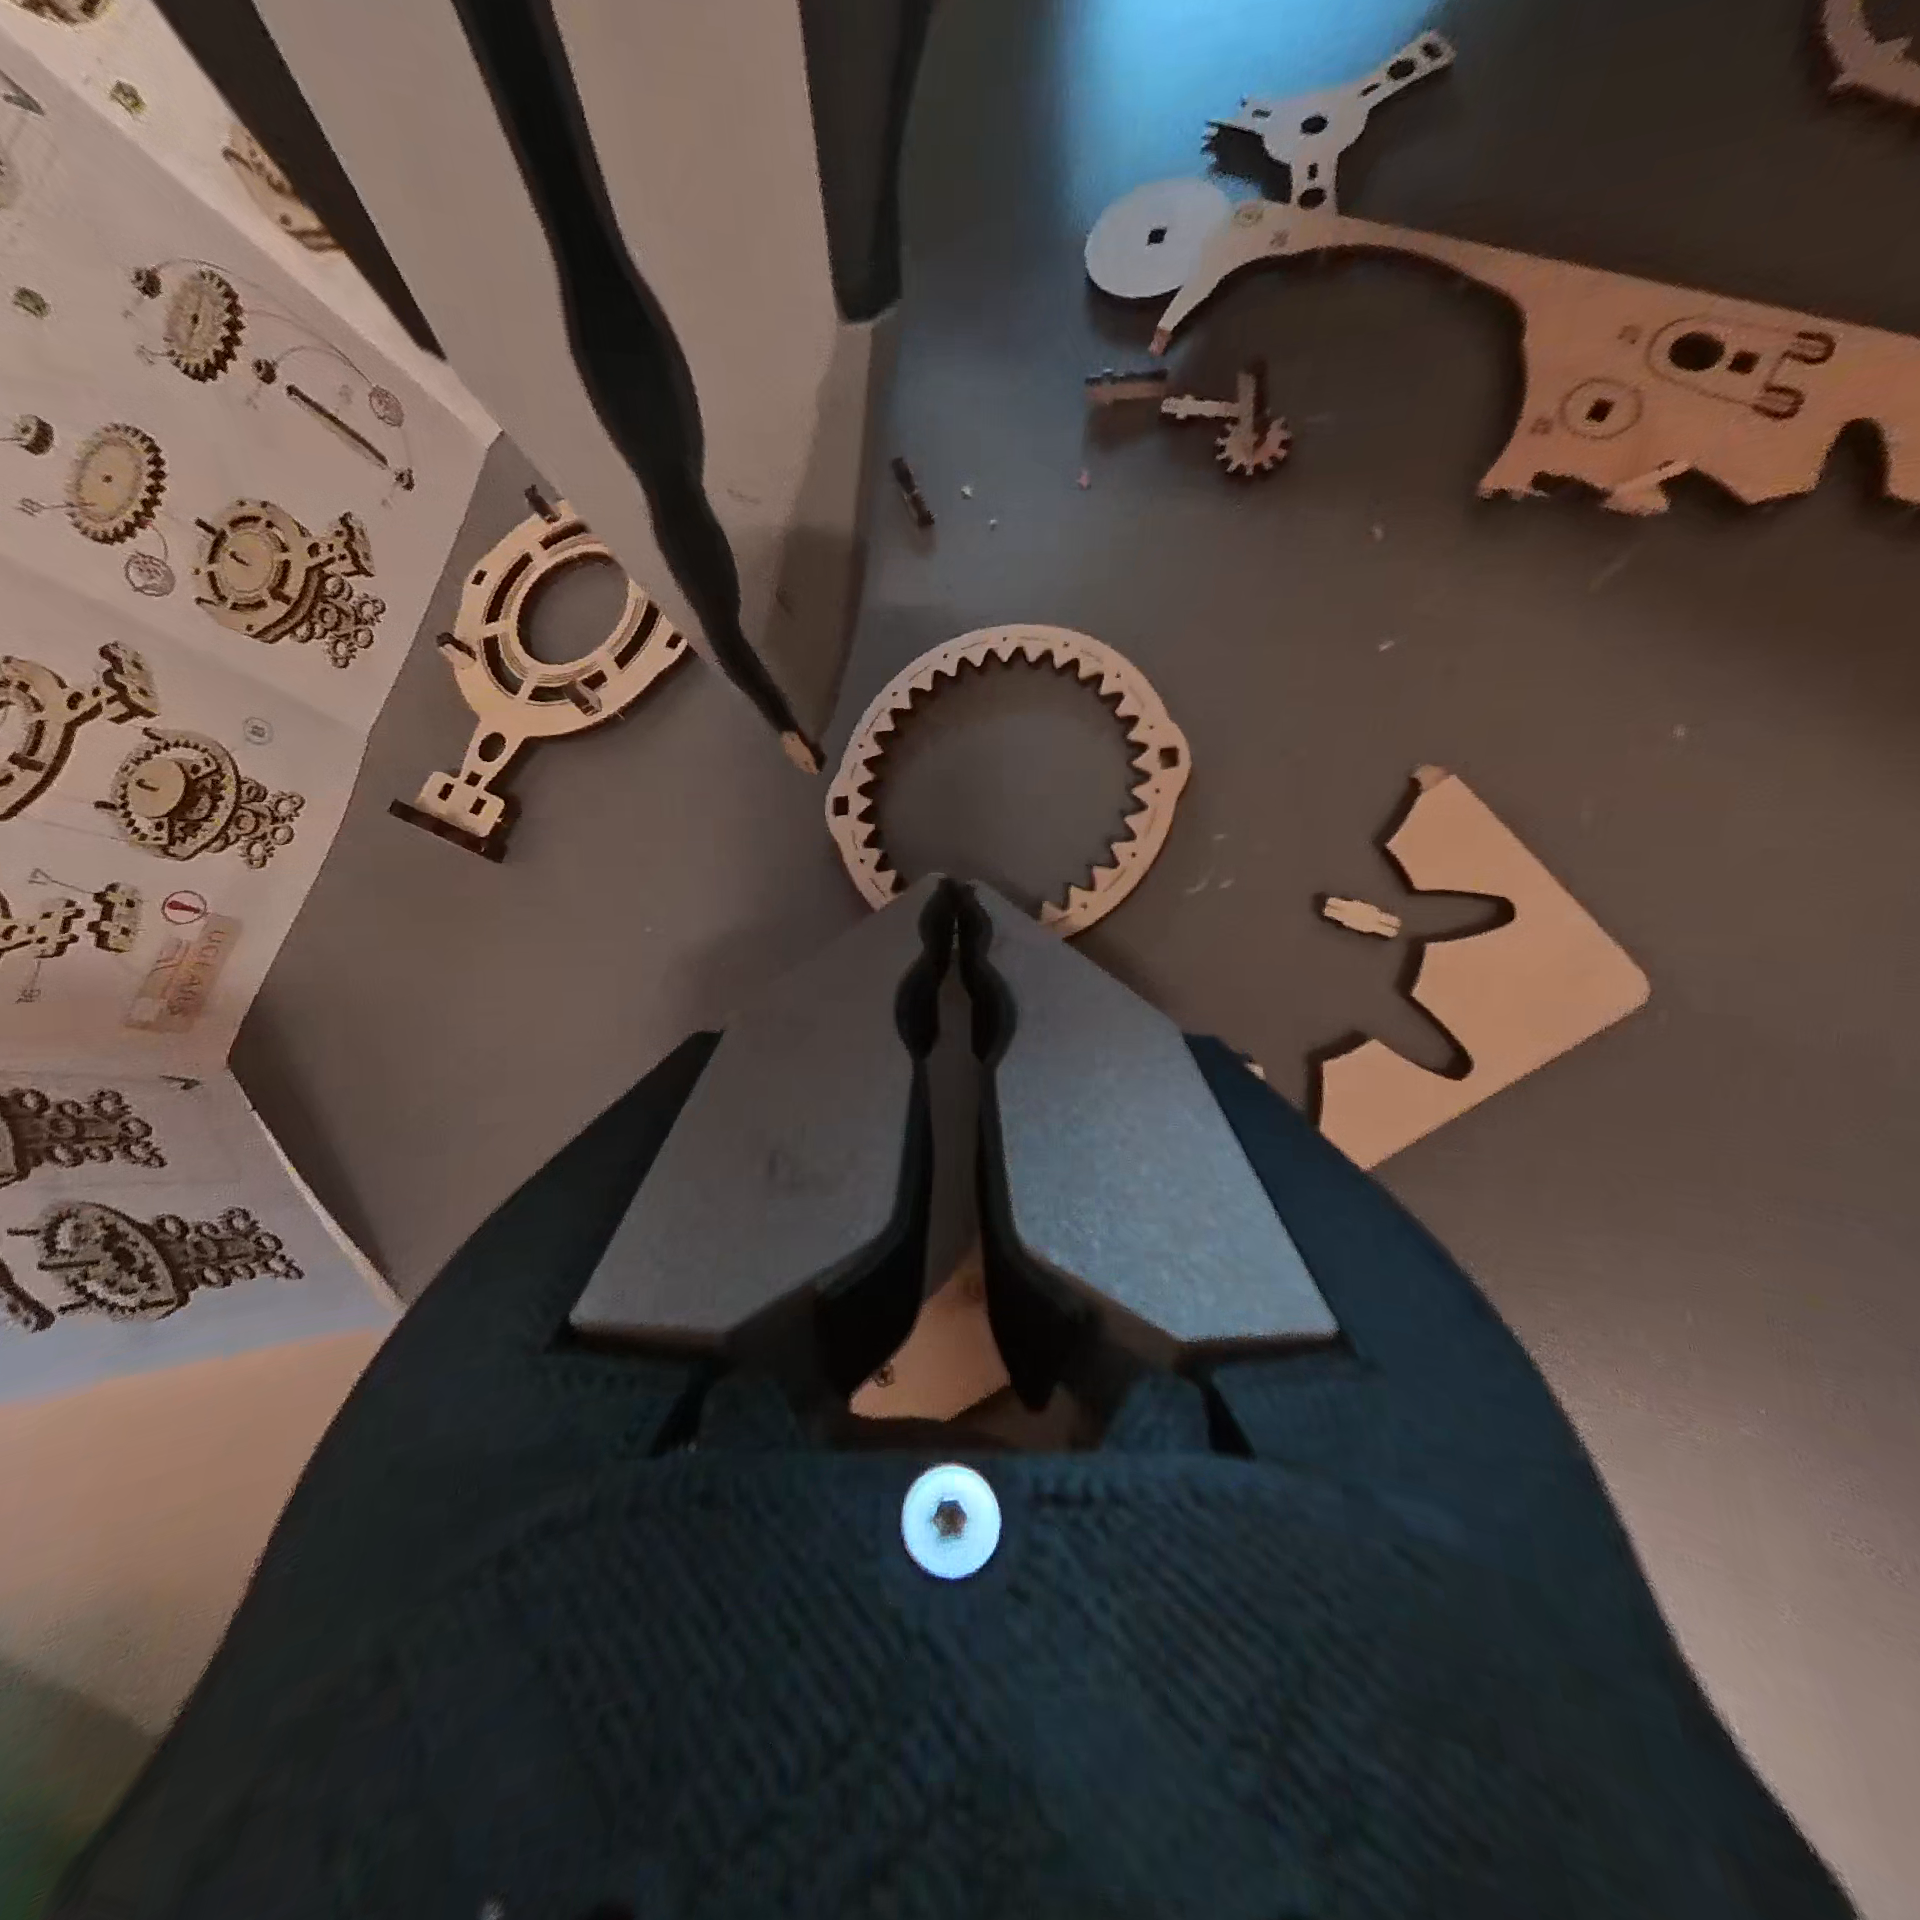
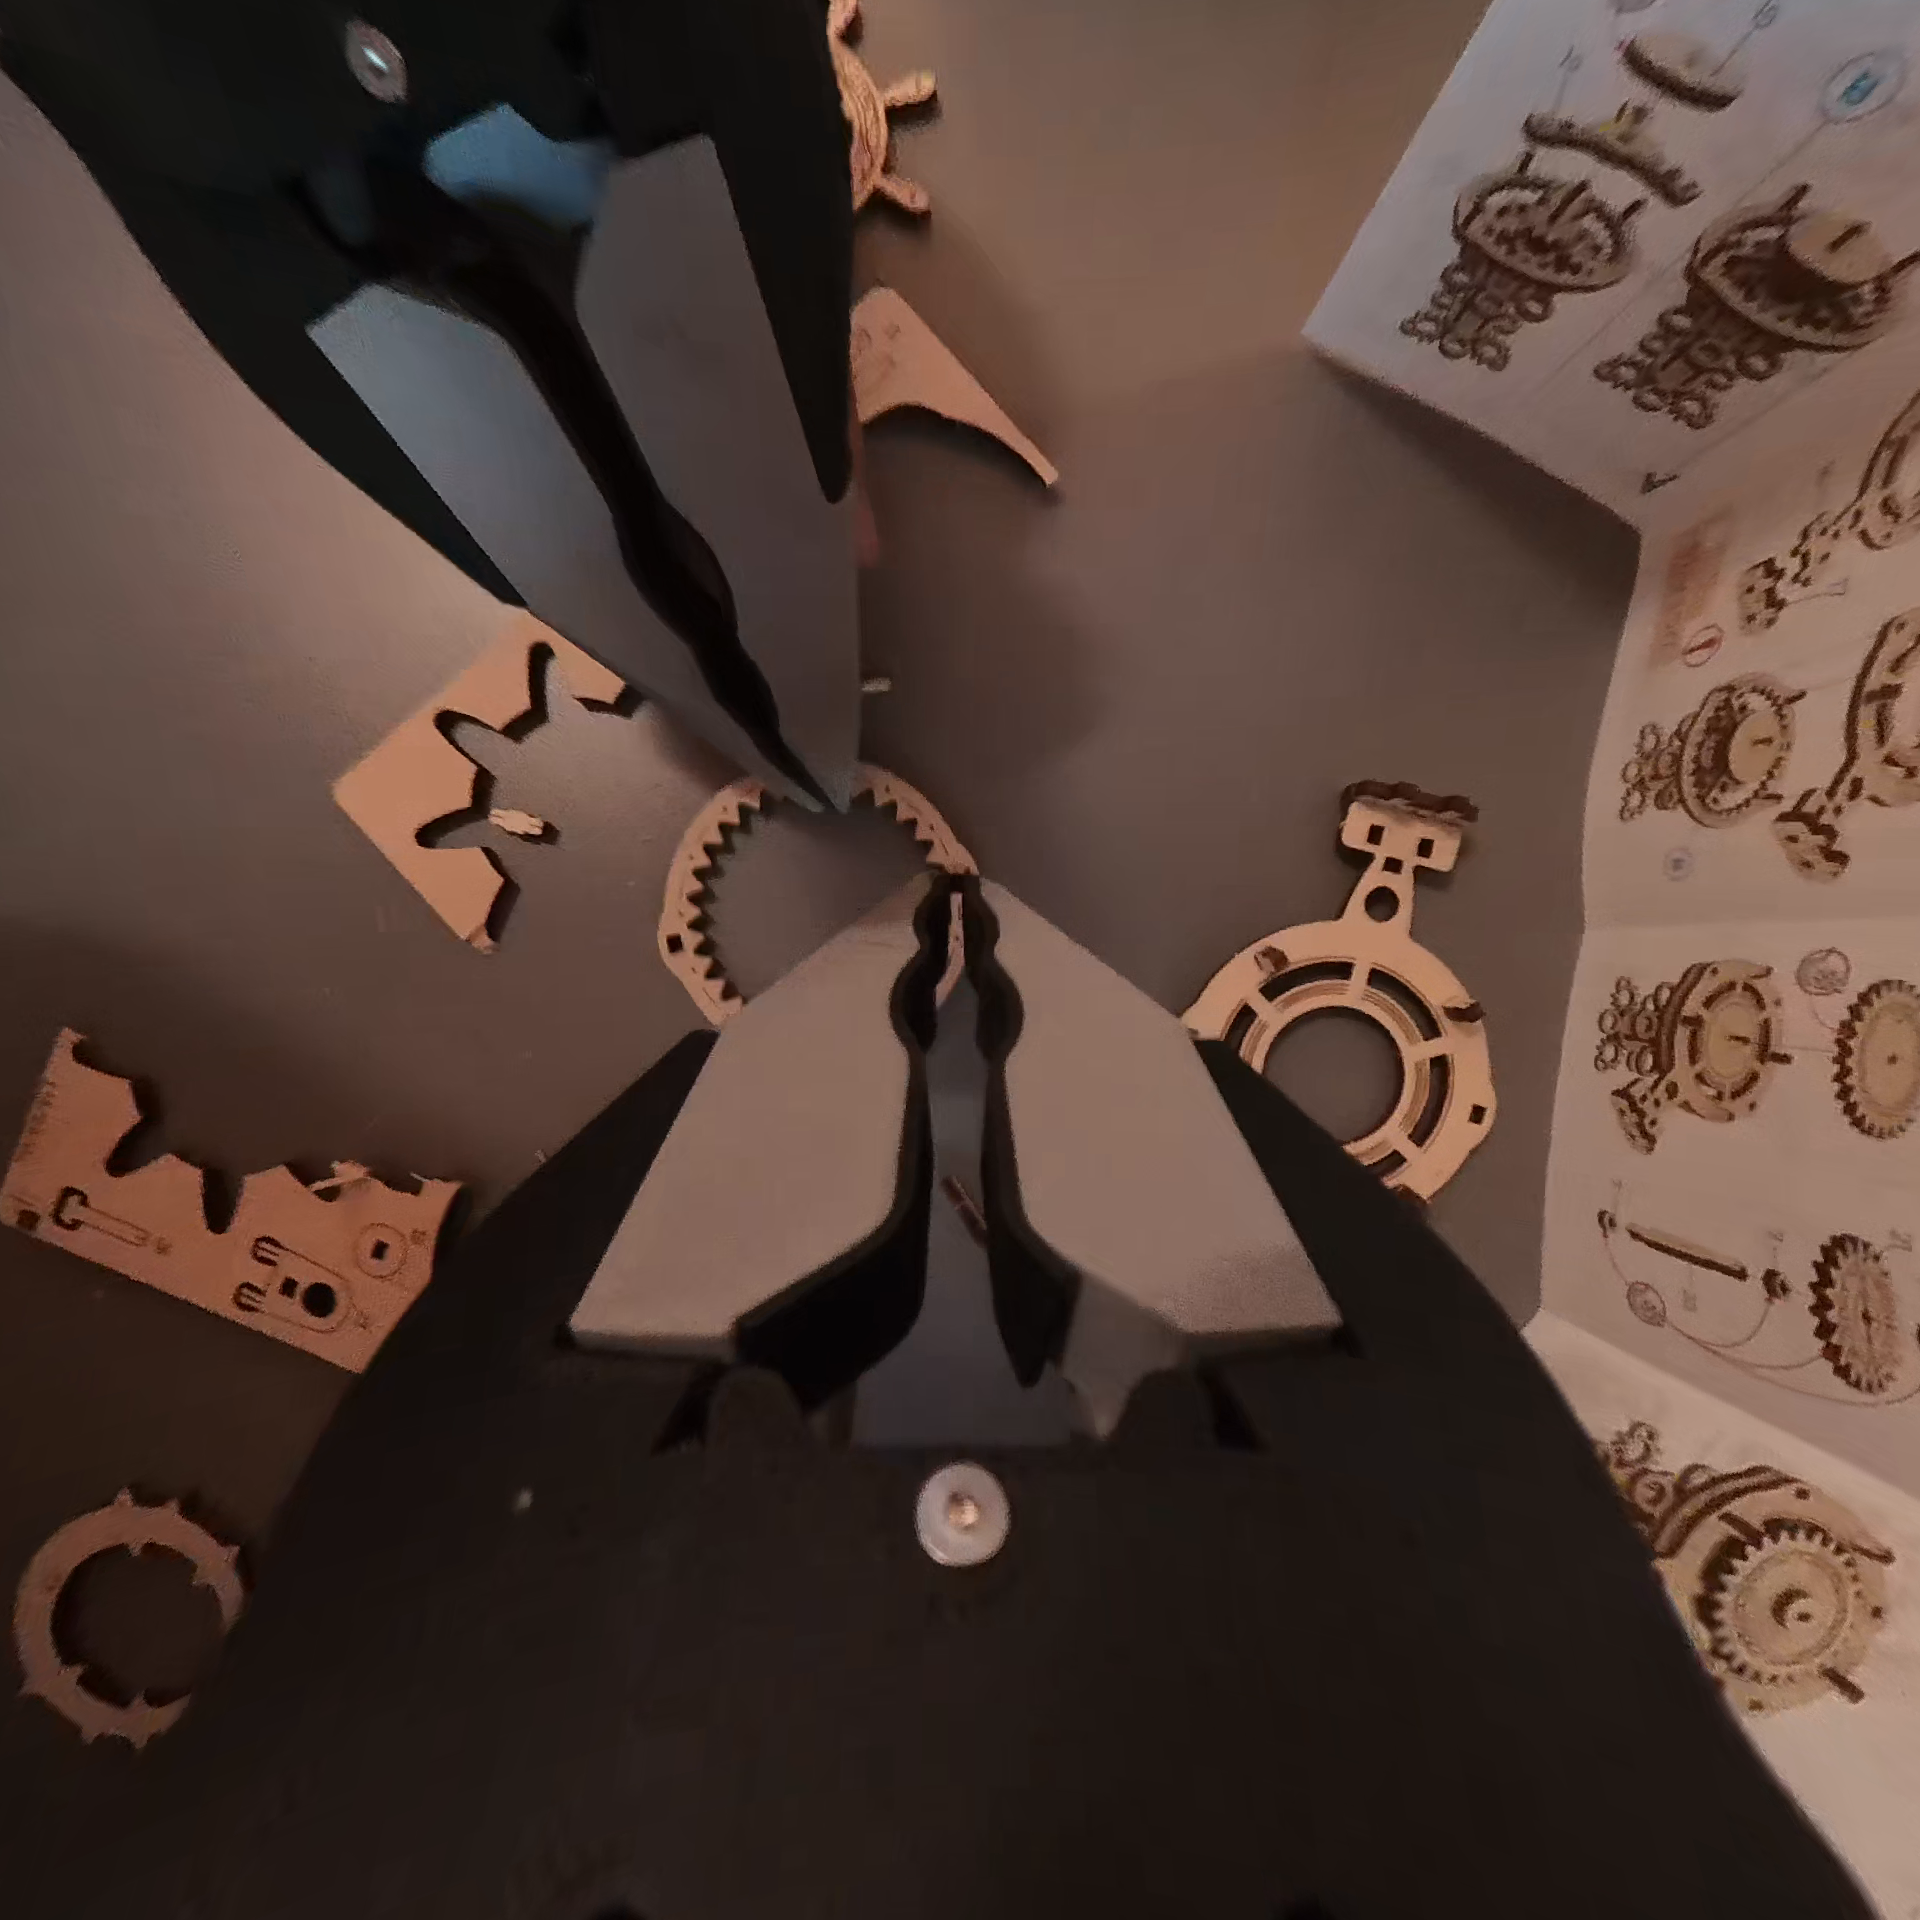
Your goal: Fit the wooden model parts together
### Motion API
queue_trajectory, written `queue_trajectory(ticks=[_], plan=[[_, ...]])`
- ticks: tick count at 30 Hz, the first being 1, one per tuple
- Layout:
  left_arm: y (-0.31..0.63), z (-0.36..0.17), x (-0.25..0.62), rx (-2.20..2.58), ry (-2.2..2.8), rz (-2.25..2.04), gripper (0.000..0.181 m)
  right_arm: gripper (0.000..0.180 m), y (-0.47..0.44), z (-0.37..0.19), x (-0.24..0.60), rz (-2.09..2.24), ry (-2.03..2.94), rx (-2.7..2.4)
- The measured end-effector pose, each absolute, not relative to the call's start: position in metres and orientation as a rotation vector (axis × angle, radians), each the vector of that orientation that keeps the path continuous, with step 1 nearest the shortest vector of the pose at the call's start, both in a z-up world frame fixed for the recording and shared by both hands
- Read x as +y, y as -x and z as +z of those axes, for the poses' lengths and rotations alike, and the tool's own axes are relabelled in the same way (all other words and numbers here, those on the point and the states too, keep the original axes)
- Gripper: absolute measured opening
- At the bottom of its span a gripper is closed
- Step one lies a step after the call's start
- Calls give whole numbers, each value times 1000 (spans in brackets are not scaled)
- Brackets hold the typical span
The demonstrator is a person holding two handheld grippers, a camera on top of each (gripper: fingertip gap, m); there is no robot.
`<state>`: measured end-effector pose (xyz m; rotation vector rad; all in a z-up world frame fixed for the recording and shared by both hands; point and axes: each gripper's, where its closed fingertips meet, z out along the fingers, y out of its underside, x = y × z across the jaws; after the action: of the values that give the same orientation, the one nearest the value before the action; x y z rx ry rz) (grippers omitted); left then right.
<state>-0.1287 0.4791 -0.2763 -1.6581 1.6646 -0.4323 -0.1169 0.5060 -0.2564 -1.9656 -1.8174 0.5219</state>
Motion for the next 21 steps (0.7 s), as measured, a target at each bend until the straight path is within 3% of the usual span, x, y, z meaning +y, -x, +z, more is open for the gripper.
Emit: queue_trajectory(ticks=[21], plan=[[128,-278,480,1672,1656,-420,0,0,120,-272,506,433,1956,-1949]])
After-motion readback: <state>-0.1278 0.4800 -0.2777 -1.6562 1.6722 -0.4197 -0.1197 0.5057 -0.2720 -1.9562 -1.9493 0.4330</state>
